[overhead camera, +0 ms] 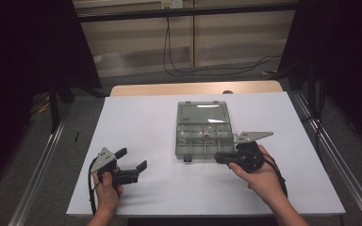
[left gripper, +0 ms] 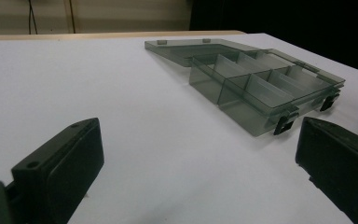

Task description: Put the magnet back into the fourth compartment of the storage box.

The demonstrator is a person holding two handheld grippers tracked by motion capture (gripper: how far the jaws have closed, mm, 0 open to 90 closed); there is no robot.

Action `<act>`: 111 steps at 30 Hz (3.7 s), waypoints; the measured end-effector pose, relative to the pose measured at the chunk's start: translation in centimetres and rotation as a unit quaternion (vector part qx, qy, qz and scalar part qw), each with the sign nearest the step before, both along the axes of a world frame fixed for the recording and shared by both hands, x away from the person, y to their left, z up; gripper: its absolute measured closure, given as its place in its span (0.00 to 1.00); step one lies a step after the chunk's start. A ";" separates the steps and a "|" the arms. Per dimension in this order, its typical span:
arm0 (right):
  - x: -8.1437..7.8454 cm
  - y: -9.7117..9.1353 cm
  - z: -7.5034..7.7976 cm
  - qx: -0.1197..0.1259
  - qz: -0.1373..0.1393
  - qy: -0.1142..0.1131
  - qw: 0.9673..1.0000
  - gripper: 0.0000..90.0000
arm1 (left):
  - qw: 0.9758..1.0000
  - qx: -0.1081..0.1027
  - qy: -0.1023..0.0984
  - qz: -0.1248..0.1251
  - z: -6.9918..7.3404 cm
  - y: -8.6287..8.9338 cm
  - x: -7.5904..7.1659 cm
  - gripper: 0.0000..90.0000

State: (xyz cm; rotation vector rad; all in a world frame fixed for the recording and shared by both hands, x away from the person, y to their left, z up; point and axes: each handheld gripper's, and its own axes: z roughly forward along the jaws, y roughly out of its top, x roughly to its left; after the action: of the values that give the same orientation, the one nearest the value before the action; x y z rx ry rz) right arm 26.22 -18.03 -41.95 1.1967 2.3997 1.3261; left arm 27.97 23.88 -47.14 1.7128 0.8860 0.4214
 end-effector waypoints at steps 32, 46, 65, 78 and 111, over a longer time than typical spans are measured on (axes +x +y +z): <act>2.5 -1.5 0.9 0.002 -0.036 -0.007 0.999 0.92 | 1.000 0.000 0.000 0.000 0.0 0.0 0.0 0.01; 3.9 -2.1 1.2 0.003 -0.053 -0.011 0.999 0.92 | 1.000 0.000 0.000 0.000 0.0 0.0 0.0 0.01; 5.9 -2.6 0.8 0.002 -0.072 -0.009 0.997 0.92 | 1.000 -0.001 0.000 0.000 0.0 0.0 0.0 0.01; 7.4 -3.1 0.1 0.001 -0.084 -0.001 0.996 0.92 | 1.000 -0.001 0.001 0.000 0.0 0.0 0.0 0.01; 10.2 -2.8 -2.7 -0.017 -0.114 0.033 0.993 0.92 | 1.000 -0.003 0.000 0.000 0.0 0.0 0.0 0.01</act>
State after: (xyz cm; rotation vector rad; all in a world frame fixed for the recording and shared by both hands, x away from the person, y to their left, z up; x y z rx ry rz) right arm 36.47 -20.87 -44.69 1.4749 2.2358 1.1886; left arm 28.02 23.93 -47.18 1.7077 0.8865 0.4183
